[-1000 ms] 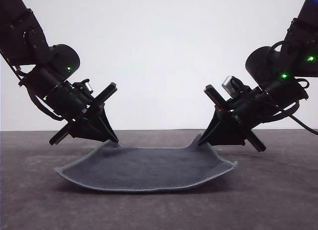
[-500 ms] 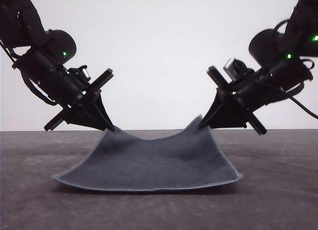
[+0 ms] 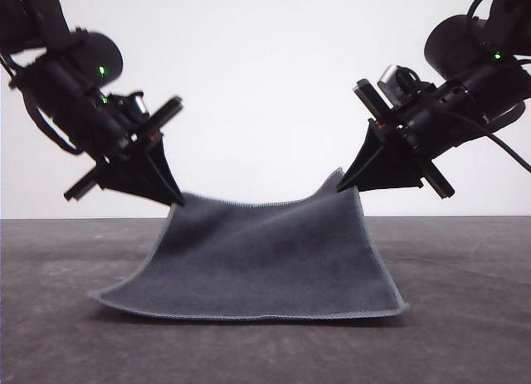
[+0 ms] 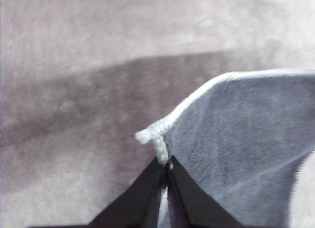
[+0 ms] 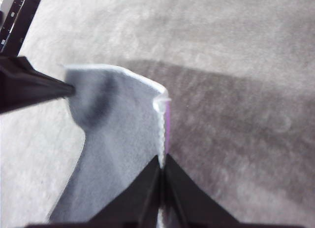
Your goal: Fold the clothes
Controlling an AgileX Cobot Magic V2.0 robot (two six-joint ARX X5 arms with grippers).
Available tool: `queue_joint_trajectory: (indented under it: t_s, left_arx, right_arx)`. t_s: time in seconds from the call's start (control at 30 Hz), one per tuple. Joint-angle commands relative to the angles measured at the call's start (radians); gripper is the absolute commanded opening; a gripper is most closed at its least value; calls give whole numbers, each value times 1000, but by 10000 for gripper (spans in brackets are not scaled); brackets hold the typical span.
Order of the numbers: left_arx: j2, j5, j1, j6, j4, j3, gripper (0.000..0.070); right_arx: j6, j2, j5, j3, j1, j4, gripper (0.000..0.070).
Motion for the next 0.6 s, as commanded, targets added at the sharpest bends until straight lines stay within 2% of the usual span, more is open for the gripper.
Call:
queue_joint_trajectory:
  t_s: [0.0,0.2,0.57]
  left_arx:
    - [-5,2,-5,30,-9,8,9]
    - [-72,2,-5,35,-11,-44,9]
    - [-225,1,-15,30,45,-242,9]
  right_arx:
    - [-21,-4,6,-12,10,3,0]
    - [-26,-76,48,-106,33,52,0]
    - [-26,-189,50,-234,80,90,0]
